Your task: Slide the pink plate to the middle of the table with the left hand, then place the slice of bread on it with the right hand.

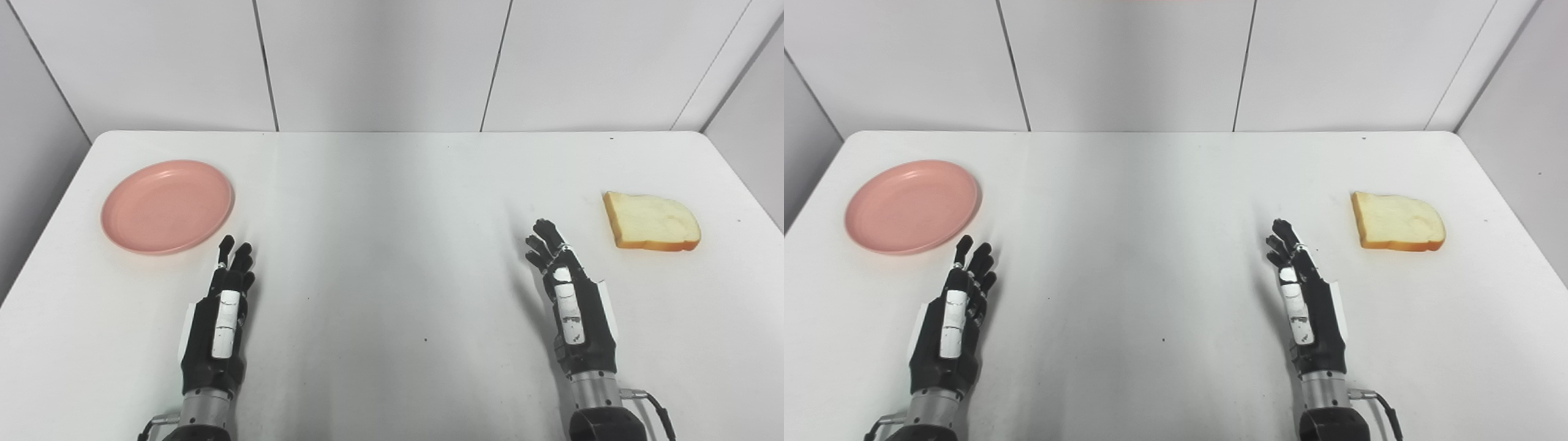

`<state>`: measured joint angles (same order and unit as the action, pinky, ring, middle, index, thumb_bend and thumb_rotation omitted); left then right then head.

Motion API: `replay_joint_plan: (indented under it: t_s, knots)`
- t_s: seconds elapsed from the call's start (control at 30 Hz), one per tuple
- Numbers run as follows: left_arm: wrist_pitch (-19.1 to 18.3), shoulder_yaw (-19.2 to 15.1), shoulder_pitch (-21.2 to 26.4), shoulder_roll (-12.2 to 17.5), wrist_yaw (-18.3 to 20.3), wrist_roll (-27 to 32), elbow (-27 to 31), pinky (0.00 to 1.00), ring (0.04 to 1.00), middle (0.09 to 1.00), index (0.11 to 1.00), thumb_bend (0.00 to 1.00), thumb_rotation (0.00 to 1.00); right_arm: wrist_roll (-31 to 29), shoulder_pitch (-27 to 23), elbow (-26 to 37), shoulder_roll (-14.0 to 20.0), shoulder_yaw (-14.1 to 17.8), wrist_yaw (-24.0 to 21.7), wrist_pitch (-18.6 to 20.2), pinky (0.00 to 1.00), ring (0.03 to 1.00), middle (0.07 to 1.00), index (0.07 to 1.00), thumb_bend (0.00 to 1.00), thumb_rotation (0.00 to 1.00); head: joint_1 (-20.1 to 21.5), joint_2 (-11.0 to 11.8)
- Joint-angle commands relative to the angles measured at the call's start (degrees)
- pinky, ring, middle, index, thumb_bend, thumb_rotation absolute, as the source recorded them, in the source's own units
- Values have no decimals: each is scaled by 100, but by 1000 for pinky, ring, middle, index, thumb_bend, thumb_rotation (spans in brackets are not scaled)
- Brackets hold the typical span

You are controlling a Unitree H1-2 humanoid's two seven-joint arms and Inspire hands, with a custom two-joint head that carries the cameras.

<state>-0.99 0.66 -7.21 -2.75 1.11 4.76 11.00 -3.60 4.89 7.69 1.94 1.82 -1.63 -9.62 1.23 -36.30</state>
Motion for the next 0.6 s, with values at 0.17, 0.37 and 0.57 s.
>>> replay_joint_plan:
  t_s: [0.17, 0.37, 0.57]
  knots:
    - [106, 82, 3, -2, 10, -63, 236, 1000, 985, 968, 995, 830, 866, -29, 108, -285, -36, -62, -59, -124, 886, 885, 906, 867, 849, 938, -62, -46]
    - [0, 56, 41, -43, -16, 36, 192, 1000, 980, 971, 996, 851, 862, -41, 55, -412, -24, -58, -73, -210, 885, 889, 910, 863, 833, 938, -70, 27]
    - [-66, -4, 59, -72, -24, 214, 131, 1000, 987, 972, 998, 835, 861, 42, 37, -499, -39, -65, -42, -275, 878, 884, 906, 862, 843, 945, -69, 115]
